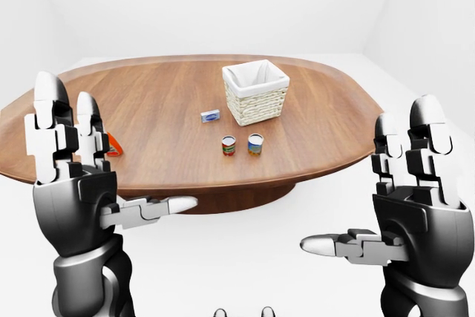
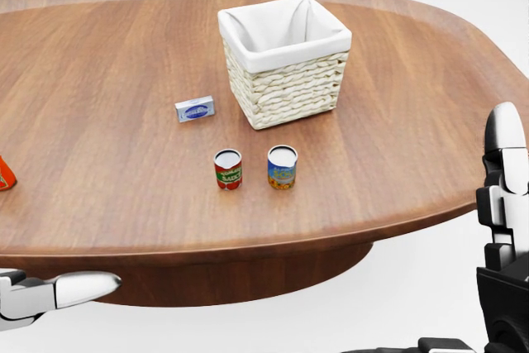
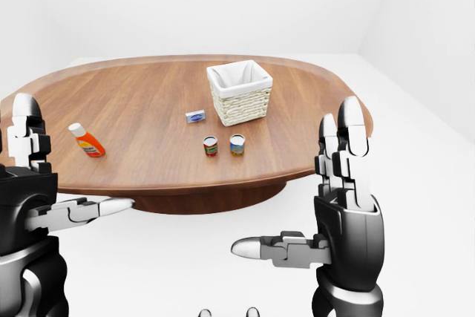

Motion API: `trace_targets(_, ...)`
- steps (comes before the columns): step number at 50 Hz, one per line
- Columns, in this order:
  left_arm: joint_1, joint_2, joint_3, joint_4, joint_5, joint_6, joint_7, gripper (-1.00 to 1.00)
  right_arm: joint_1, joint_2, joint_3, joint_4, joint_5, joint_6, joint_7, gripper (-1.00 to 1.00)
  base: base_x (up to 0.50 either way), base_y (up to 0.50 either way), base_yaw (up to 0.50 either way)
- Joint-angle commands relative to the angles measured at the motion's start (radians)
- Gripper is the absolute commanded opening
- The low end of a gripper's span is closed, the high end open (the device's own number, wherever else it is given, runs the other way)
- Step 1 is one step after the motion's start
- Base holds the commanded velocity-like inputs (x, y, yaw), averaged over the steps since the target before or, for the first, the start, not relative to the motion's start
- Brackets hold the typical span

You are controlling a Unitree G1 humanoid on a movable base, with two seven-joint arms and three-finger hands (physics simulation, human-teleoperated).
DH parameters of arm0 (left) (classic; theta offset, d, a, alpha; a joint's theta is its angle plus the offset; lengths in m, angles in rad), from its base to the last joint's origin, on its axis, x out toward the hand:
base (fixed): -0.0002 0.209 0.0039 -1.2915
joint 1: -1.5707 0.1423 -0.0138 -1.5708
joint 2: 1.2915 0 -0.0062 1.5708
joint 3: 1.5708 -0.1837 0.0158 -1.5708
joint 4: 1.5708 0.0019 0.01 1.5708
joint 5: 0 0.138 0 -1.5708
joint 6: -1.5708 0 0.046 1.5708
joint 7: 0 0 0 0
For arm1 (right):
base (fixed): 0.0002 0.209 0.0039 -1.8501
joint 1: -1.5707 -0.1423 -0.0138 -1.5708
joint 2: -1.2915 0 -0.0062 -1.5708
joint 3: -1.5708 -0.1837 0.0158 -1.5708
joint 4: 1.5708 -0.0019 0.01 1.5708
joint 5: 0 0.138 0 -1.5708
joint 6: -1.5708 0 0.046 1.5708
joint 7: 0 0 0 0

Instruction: Pick up the tomato sauce, and put it in the basket.

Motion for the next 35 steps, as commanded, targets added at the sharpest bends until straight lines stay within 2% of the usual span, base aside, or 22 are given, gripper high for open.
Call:
trace_targets(1, 0.011, -0.009, 0.001, -0.003, -0.075, 0.000, -0.054, 1.00, 0.003, -0.004, -0.002, 0.000, 0.006, -0.010, -0.003, 1.00, 0.00, -0.24, 0.00)
trace_targets(29, 0.012, -0.008, 0.000, -0.002, -0.074, 0.000, -0.062, 1.00, 0.000, -0.021, -0.007, 0.000, 0.017, -0.005, -0.014, 1.00, 0.00, -0.25, 0.00)
trace_targets(35, 0.014, -0.008, 0.001, -0.002, -0.074, 0.000, -0.064, 1.00, -0.007, -0.013, -0.005, 0.000, 0.004, 0.011, -0.009, 1.00, 0.00, -0.18, 0.00)
